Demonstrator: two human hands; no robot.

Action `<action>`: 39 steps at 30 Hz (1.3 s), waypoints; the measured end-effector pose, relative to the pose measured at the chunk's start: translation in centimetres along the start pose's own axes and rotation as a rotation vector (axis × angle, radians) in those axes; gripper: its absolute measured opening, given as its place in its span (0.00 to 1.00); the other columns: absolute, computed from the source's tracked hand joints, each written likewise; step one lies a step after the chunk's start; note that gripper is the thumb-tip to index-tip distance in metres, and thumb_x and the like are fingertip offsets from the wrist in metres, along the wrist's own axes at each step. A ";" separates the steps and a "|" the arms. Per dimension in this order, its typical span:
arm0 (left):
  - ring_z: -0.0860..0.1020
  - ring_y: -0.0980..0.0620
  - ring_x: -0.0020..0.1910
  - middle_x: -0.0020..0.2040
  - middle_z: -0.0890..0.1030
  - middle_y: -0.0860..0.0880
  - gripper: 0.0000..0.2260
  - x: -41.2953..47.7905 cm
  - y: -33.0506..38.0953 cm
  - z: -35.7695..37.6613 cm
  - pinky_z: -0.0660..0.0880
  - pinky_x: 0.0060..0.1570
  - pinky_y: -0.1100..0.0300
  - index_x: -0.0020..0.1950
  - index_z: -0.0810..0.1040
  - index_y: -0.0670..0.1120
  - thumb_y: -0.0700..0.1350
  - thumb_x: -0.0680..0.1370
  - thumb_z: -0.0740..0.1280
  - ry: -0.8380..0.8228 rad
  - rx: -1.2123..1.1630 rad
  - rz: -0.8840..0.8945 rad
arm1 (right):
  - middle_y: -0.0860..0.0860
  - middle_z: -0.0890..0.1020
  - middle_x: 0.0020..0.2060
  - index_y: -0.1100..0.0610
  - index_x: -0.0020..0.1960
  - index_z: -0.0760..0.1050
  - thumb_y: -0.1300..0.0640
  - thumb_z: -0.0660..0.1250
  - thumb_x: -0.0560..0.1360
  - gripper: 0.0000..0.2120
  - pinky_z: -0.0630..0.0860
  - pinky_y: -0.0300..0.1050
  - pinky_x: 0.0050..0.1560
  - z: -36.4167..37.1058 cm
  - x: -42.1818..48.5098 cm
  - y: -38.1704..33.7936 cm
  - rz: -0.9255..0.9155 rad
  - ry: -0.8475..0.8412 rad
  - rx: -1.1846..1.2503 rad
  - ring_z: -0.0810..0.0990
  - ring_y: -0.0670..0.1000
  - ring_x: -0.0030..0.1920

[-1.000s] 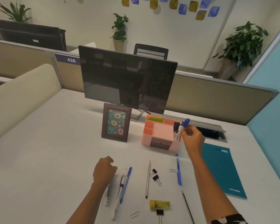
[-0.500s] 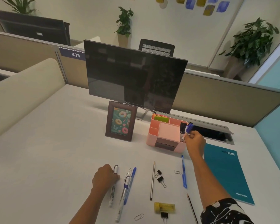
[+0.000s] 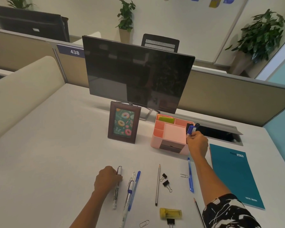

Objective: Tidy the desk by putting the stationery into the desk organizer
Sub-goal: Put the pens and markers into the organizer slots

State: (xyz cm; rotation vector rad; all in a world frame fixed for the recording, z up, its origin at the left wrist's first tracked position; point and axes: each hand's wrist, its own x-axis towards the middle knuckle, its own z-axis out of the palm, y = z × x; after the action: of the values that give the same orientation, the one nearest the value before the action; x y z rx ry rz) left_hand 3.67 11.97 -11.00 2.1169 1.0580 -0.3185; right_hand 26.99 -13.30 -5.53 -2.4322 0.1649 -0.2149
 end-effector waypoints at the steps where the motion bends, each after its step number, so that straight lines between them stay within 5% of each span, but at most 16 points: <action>1: 0.81 0.51 0.36 0.36 0.81 0.49 0.07 0.1 0.1 0.0 0.81 0.44 0.55 0.39 0.77 0.48 0.48 0.70 0.73 -0.004 -0.009 0.001 | 0.59 0.81 0.44 0.62 0.51 0.75 0.54 0.68 0.74 0.12 0.78 0.49 0.44 0.1 0.0 0.0 -0.004 0.001 -0.015 0.80 0.57 0.42; 11: 0.82 0.51 0.37 0.39 0.82 0.50 0.11 0.5 1.9 -0.6 0.82 0.45 0.52 0.43 0.76 0.49 0.52 0.69 0.75 -0.008 -0.171 0.043 | 0.60 0.81 0.46 0.62 0.52 0.74 0.55 0.68 0.74 0.12 0.78 0.49 0.44 -0.2 0.4 0.1 -0.017 -0.028 -0.058 0.80 0.58 0.44; 18: 0.84 0.49 0.37 0.38 0.84 0.47 0.11 0.5 4.2 -1.0 0.83 0.43 0.50 0.46 0.79 0.44 0.47 0.70 0.75 -0.018 -0.426 0.119 | 0.57 0.82 0.49 0.61 0.52 0.77 0.58 0.67 0.75 0.08 0.74 0.39 0.42 -2.1 -4.8 -1.9 0.062 0.185 0.395 0.78 0.52 0.45; 21: 0.84 0.49 0.38 0.40 0.85 0.46 0.11 0.0 5.4 -0.9 0.82 0.42 0.54 0.48 0.79 0.42 0.45 0.71 0.75 -0.022 -0.499 0.151 | 0.53 0.81 0.47 0.60 0.49 0.78 0.59 0.68 0.74 0.05 0.71 0.32 0.39 -1.9 -8.4 -2.8 0.052 0.039 0.503 0.77 0.49 0.44; 28: 0.84 0.48 0.40 0.42 0.84 0.43 0.12 -1.6 7.7 -0.2 0.82 0.44 0.52 0.50 0.79 0.41 0.43 0.71 0.75 -0.072 -0.592 0.204 | 0.52 0.84 0.43 0.58 0.49 0.81 0.54 0.73 0.70 0.10 0.81 0.43 0.44 1.0 -15.4 -3.0 0.039 -0.550 0.422 0.82 0.51 0.44; 39: 0.84 0.53 0.38 0.43 0.84 0.47 0.12 -3.0 6.4 0.9 0.82 0.45 0.53 0.47 0.80 0.46 0.52 0.72 0.73 -0.041 -0.492 0.409 | 0.53 0.84 0.45 0.58 0.53 0.80 0.54 0.72 0.71 0.13 0.80 0.50 0.53 0.9 -16.3 -3.1 -0.046 -0.560 0.340 0.82 0.51 0.44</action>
State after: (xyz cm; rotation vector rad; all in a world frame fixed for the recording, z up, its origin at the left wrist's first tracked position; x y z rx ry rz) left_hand 6.80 7.03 -6.85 1.8073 0.5790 0.0922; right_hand 11.40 -7.55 -6.05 -2.0662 -0.1661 0.3895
